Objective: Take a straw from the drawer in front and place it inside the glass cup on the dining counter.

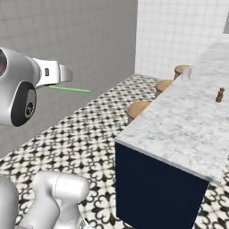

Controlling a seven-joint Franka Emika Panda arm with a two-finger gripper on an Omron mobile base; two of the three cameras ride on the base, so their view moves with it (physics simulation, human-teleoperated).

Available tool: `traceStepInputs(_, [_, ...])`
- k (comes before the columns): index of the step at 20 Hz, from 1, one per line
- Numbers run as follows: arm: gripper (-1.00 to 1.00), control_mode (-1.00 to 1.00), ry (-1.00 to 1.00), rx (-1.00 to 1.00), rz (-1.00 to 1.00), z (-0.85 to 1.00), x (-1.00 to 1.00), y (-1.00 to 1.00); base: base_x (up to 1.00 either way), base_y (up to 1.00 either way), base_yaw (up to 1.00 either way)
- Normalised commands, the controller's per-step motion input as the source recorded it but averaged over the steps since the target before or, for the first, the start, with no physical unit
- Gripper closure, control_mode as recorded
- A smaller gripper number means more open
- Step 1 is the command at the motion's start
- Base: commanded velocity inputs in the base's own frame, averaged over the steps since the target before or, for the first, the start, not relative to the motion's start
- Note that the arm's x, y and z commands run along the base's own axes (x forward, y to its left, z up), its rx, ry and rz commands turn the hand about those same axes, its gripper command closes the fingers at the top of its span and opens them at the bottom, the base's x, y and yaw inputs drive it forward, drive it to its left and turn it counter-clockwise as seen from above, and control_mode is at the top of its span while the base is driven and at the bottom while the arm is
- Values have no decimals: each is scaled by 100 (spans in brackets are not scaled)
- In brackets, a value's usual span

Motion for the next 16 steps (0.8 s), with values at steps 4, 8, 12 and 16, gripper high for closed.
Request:
traceStepInputs(4, [100, 100, 0, 0, 0, 0, 0, 0, 52, 100, -43])
traceStepInputs(8, [100, 100, 0, 0, 0, 0, 0, 0, 53, 100, -44])
traceStepInputs(12, [100, 100, 0, 0, 0, 0, 0, 0, 53, 100, -43])
traceStepInputs(16, [100, 100, 0, 0, 0, 0, 0, 0, 53, 100, -44])
